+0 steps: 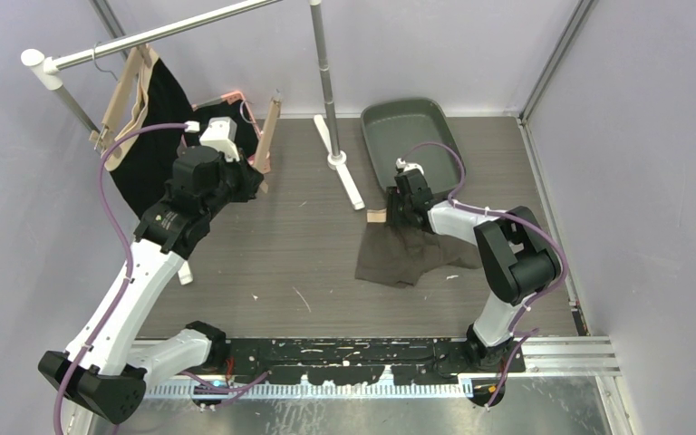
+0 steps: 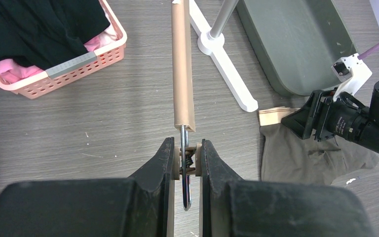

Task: Clip the underwear to the hanger
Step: Pick up the underwear from the center of the board.

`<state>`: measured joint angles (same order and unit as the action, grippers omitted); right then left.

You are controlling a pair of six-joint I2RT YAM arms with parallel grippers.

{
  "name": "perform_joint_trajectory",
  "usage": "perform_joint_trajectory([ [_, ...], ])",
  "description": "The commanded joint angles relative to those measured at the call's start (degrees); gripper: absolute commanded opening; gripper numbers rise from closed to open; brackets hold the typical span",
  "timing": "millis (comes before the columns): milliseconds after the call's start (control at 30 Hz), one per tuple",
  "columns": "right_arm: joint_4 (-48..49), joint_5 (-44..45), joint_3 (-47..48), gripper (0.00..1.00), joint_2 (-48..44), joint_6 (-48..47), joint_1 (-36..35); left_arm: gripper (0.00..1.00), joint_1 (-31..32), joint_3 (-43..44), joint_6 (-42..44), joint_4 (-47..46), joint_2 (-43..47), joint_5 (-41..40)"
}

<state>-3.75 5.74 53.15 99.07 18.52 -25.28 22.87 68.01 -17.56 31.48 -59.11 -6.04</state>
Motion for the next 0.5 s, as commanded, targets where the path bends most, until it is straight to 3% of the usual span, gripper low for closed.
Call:
perform_joint_trajectory([
  [0, -4.6, -0.4, -2.3, 0.46, 3.2, 1.6, -0.1, 0.0, 0.2, 1.1, 0.2, -4.6, 0.5, -0.8],
  [300, -3.8, -1.3, -6.1, 0.23, -1.7, 2.2, -0.5, 0.0, 0.2, 1.4, 0.5, -4.4, 0.3, -1.1],
  [400, -1.2, -4.0, -8.4, 0.04, -6.4, 0.6, -0.5, 0.0, 0.2, 1.3, 0.4, -4.3, 0.6, -0.7],
  [467, 1.7, -6.5, -10.6, 0.01, -9.9, -1.0, -0.5, 0.0, 0.2, 0.9, 0.3, -4.2, 1.0, -0.5],
])
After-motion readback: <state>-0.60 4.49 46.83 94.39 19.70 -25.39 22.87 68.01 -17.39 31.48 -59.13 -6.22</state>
